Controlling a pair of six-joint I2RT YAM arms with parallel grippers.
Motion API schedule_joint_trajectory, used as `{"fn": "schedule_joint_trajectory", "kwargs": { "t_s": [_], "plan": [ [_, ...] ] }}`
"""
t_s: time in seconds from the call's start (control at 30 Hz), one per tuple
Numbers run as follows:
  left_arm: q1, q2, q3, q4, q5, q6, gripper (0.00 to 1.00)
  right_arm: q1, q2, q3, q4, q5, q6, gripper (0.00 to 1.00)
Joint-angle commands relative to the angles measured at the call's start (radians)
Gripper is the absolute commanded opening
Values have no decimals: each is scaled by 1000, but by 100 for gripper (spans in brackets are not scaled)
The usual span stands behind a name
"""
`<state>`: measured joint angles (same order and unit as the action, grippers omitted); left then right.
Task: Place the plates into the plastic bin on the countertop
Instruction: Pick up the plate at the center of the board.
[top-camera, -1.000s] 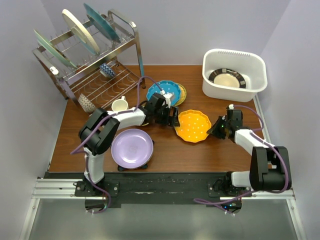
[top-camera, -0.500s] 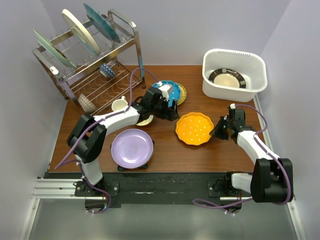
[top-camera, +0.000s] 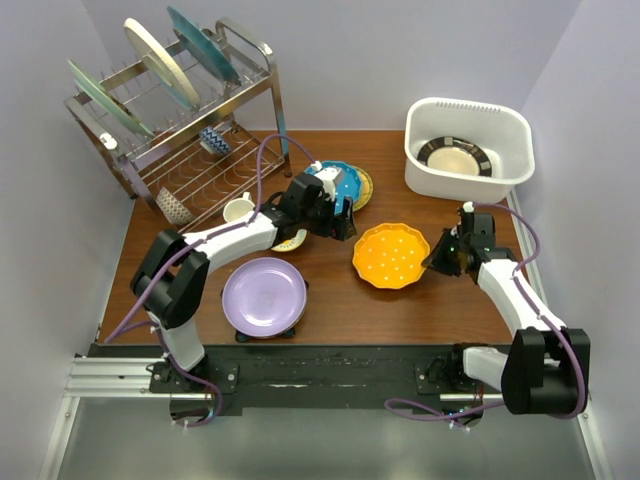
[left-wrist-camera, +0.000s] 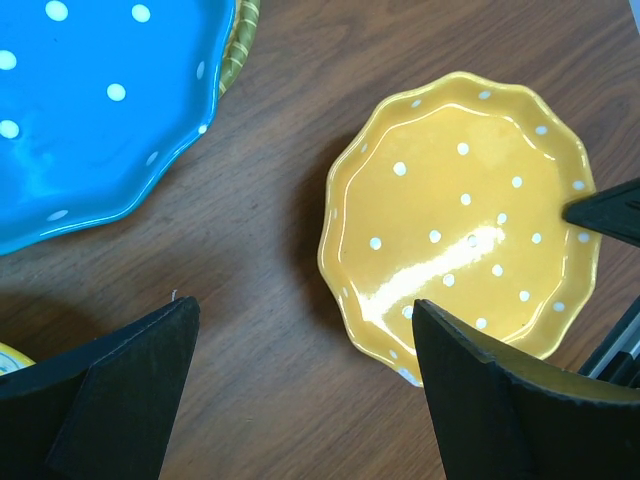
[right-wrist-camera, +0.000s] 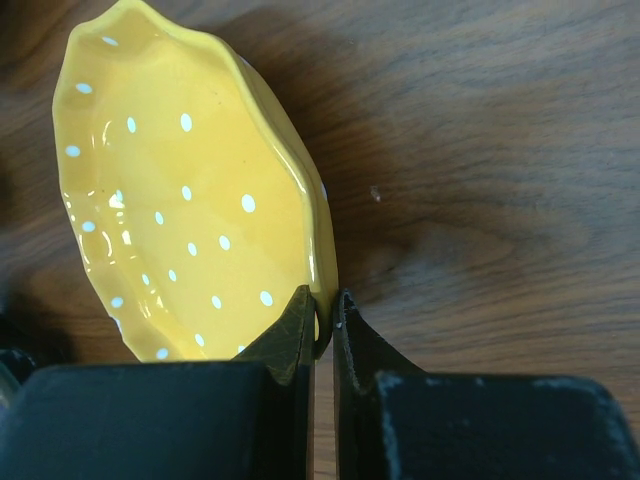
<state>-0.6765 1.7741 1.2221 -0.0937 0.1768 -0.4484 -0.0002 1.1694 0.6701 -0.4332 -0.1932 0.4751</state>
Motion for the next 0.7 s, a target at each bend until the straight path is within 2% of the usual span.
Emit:
{"fn": "schedule_joint_trajectory", "kwargs": {
  "t_s": [0.0,0.67],
  "plan": [
    [-1,-31,17,22,-7,22,93,5,-60,111,44,-68,19,0],
    [0,-96,-19,63,-13,1,93,3,-60,229,-9,-63,26,0]
  ]
}}
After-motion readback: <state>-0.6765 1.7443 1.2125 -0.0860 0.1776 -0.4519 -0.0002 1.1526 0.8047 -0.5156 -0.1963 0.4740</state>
